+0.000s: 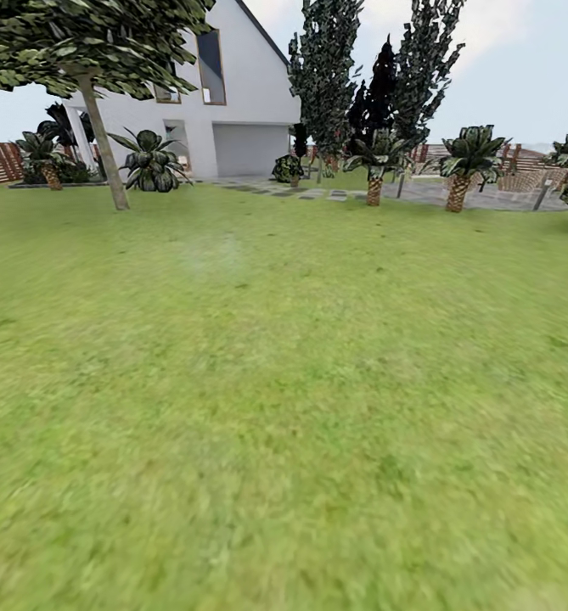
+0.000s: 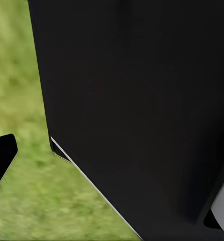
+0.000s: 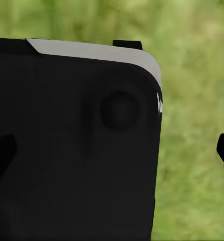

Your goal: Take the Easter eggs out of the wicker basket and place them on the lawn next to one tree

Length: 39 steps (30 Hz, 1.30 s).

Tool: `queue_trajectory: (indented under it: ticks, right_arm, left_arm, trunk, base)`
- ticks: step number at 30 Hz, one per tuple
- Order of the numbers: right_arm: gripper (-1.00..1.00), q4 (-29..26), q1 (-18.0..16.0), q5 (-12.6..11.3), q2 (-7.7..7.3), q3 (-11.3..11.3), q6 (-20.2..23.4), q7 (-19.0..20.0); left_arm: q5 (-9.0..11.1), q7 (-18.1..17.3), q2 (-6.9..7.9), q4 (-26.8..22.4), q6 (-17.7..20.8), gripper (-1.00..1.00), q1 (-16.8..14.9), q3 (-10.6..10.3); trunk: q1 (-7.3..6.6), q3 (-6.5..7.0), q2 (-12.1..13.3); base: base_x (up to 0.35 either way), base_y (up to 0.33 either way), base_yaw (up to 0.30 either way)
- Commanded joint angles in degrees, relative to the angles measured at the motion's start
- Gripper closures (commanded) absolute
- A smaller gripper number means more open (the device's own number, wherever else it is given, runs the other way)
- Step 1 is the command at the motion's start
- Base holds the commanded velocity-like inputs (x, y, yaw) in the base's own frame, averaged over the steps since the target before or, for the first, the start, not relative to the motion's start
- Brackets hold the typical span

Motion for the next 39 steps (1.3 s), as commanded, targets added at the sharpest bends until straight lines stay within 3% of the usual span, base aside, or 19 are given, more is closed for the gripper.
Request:
queue_trajectory:
  ticks: [1,39]
  right_arm:
    - [-1.00,0.05,-0.04,0.12,-0.01,0.05,-0.18,0.02]
    - [-1.00,0.05,-0.03,0.11,-0.01,0.05,-0.18,0.02]
  left_arm:
    - [0.04,-0.07,0.00,-0.11,0.01,-1.00,0.03,0.03]
    - [0.04,-0.07,0.00,-0.11,0.01,-1.00,0.03,0.03]
  trunk:
    - [0.03,-0.04,-0.02]
    - [0.03,-0.04,-0.02]
  base:
    - [0.325,0.000,0.000]
    - [0.325,0.000,0.000]
